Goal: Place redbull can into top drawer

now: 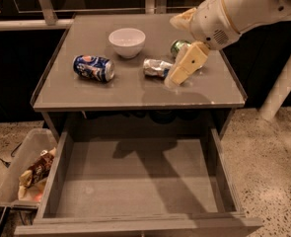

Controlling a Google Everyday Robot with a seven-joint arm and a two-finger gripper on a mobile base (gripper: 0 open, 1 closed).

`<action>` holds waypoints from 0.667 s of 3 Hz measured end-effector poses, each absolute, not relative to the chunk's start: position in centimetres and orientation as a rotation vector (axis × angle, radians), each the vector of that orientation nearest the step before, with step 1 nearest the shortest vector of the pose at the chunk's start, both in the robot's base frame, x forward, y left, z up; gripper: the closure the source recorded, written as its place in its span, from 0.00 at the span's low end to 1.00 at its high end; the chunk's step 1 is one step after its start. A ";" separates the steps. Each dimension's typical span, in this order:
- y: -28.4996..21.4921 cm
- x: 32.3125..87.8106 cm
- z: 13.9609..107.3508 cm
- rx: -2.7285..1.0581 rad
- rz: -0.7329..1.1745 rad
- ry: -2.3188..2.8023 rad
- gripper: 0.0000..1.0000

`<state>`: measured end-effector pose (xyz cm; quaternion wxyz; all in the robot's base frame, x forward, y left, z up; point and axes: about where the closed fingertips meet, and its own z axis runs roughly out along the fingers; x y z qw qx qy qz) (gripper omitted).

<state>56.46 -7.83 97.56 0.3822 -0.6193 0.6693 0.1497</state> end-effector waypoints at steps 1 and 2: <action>-7.9 58.6 94.6 -1.573 0.355 1.793 0.00; -7.5 60.6 92.3 -1.573 0.342 1.843 0.00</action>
Offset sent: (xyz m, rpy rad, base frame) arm 0.0656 0.0043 -0.0786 -0.1113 0.0978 -0.1041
